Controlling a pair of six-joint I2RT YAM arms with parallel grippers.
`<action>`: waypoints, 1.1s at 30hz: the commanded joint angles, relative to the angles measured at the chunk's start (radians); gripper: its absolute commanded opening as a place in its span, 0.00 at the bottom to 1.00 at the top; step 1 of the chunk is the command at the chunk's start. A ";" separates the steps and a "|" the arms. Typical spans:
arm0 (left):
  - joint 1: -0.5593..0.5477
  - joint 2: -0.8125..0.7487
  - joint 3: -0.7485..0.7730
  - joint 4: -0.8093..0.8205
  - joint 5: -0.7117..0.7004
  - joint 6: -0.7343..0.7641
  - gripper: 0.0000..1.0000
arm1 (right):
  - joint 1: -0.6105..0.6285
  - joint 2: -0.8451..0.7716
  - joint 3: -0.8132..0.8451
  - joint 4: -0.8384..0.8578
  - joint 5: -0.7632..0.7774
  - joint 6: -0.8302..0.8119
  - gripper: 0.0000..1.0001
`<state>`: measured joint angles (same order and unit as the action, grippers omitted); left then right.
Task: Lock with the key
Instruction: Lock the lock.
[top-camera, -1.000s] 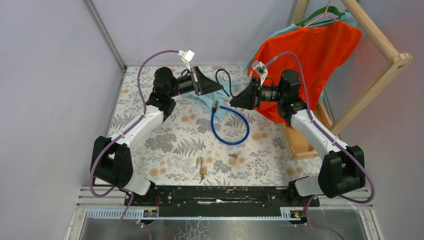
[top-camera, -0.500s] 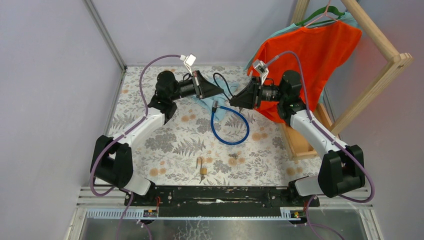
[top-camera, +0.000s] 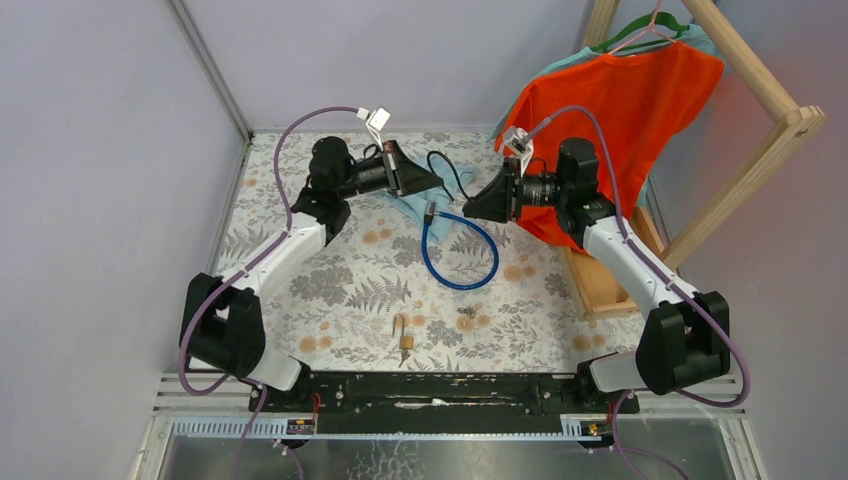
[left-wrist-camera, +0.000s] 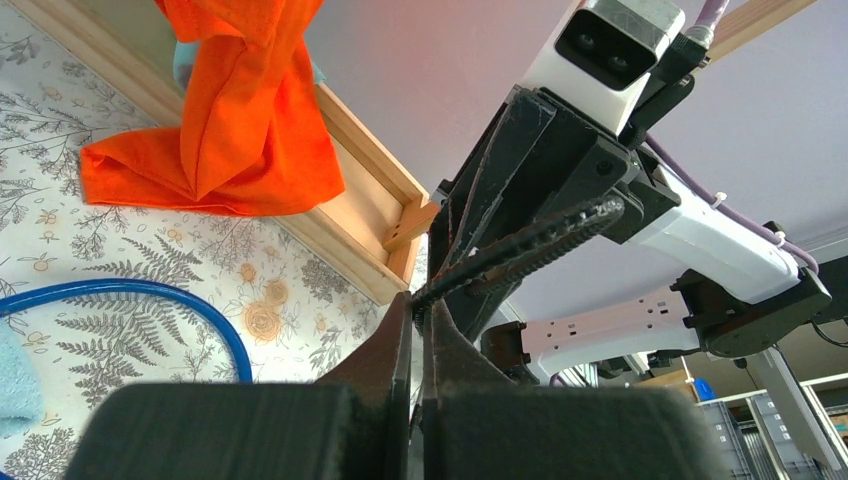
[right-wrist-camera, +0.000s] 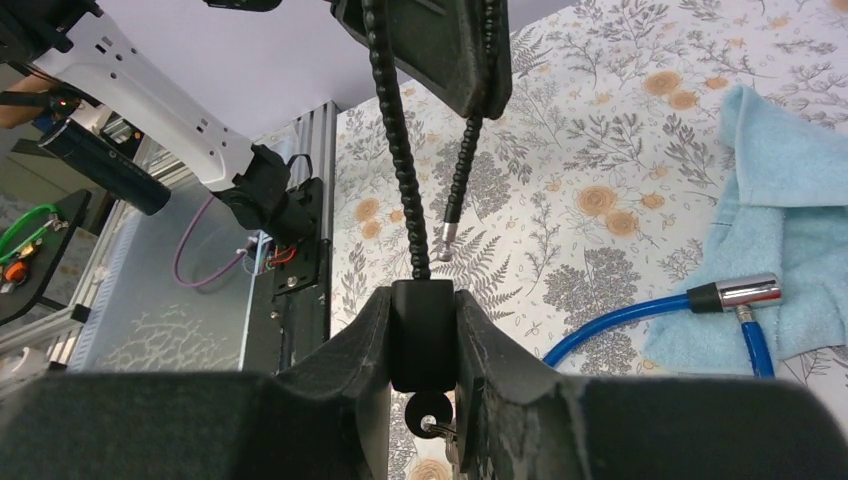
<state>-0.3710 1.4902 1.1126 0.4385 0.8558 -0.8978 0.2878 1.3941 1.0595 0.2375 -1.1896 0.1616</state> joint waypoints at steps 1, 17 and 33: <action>-0.006 -0.054 0.028 0.029 0.038 0.023 0.00 | -0.001 -0.020 0.046 -0.100 0.014 -0.110 0.00; -0.058 -0.026 -0.006 0.119 0.017 -0.059 0.00 | 0.017 -0.029 -0.007 0.089 -0.002 0.052 0.00; -0.060 -0.003 -0.034 0.188 0.011 -0.100 0.00 | 0.019 -0.002 -0.029 0.169 -0.060 0.112 0.00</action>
<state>-0.4061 1.4792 1.0874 0.5232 0.8452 -0.9714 0.2905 1.3891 1.0321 0.3477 -1.2297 0.2546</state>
